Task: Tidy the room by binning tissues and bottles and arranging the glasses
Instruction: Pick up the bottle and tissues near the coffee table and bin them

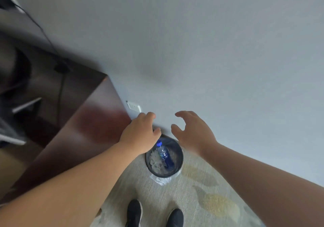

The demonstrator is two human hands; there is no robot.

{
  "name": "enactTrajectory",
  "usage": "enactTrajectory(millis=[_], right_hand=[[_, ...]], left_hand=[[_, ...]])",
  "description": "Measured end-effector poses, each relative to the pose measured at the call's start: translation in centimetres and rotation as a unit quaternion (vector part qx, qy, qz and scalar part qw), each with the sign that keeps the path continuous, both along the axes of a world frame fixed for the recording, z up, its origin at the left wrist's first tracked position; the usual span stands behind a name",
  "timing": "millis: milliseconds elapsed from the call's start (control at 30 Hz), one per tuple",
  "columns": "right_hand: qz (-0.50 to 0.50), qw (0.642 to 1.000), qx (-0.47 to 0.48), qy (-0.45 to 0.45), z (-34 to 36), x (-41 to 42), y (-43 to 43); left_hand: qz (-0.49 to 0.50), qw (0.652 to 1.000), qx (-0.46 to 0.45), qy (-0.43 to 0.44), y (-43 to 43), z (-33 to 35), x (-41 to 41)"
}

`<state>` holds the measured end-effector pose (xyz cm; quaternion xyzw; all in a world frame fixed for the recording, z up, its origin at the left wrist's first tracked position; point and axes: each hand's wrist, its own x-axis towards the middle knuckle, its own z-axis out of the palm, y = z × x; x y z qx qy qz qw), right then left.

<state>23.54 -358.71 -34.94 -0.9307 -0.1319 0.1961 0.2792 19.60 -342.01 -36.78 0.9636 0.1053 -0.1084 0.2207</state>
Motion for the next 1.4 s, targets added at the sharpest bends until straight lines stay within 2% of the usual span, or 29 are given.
enactTrajectory(millis=[233, 467, 700, 933, 1133, 1400], right_hand=[[0.052, 0.994, 0.037, -0.085, 12.0, -3.5, 1.7], [0.075, 0.984, 0.076, -0.142, 19.4, -11.0, 3.3], [0.134, 0.970, 0.086, -0.182, 22.9, -22.7, 5.9], [0.216, 0.948, 0.115, -0.202, 26.4, -32.5, 11.6], [0.301, 0.922, 0.134, -0.206, 28.4, -37.4, 17.5], [0.423, 0.876, 0.157, -0.171, 28.4, -40.8, 27.0]], left_hand=[[0.027, 0.995, 0.024, -0.088, 0.9, 12.7, -4.3], [0.053, 0.985, 0.059, -0.151, 1.7, 20.8, -12.7], [0.099, 0.975, 0.067, -0.190, 3.7, 23.9, -27.5], [0.202, 0.953, 0.103, -0.199, 8.6, 27.8, -39.8], [0.300, 0.923, 0.127, -0.204, 12.5, 29.8, -46.9], [0.431, 0.875, 0.144, -0.168, 18.1, 29.9, -53.9]])
